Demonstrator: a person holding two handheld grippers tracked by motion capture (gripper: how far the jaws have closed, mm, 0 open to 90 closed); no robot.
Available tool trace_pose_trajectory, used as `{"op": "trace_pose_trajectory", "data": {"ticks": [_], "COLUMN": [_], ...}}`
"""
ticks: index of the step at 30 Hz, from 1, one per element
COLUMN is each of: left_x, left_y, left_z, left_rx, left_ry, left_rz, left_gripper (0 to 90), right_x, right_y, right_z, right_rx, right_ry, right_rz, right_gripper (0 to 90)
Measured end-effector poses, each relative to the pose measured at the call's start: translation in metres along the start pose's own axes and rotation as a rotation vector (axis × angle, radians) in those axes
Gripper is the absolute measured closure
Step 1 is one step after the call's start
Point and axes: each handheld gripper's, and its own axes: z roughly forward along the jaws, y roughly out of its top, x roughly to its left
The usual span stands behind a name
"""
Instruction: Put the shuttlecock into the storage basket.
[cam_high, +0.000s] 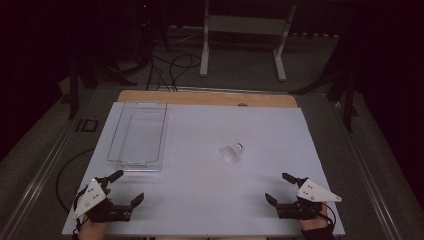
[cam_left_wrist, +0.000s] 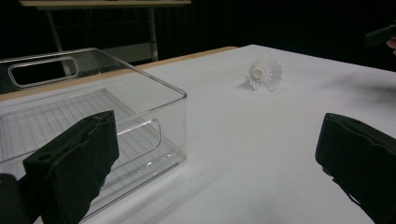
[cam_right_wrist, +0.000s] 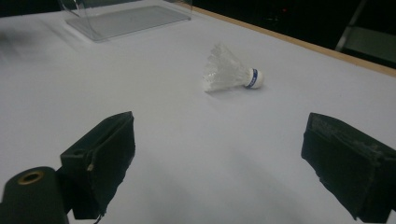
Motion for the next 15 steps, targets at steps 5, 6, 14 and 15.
{"op": "trace_pose_trajectory", "data": {"ticks": [5, 6, 14, 15], "left_x": [0.0007, 0.0006, 0.0003, 0.0001], "left_y": [-0.0003, -0.0005, -0.0002, -0.0002], "left_z": [0.0008, 0.0012, 0.0013, 0.0015], "left_rx": [0.003, 0.006, 0.016, 0.020], "left_ry": [0.005, 0.003, 0.006, 0.005], "left_rz": [-0.007, -0.009, -0.003, -0.001], "left_gripper": [0.2, 0.2, 0.2, 0.2], "right_x": [0.0020, 0.0018, 0.0047, 0.0054], "right_y": [0.0008, 0.0008, -0.0002, -0.0001], "right_z": [-0.0014, -0.0011, 0.0039, 0.0044], "right_rx": [-0.015, -0.020, -0.006, -0.004], "right_ry": [-0.015, -0.020, -0.001, 0.002], "right_rz": [0.000, 0.000, -0.003, -0.004], "right_gripper": [9.6, 9.6, 9.6, 9.6]}}
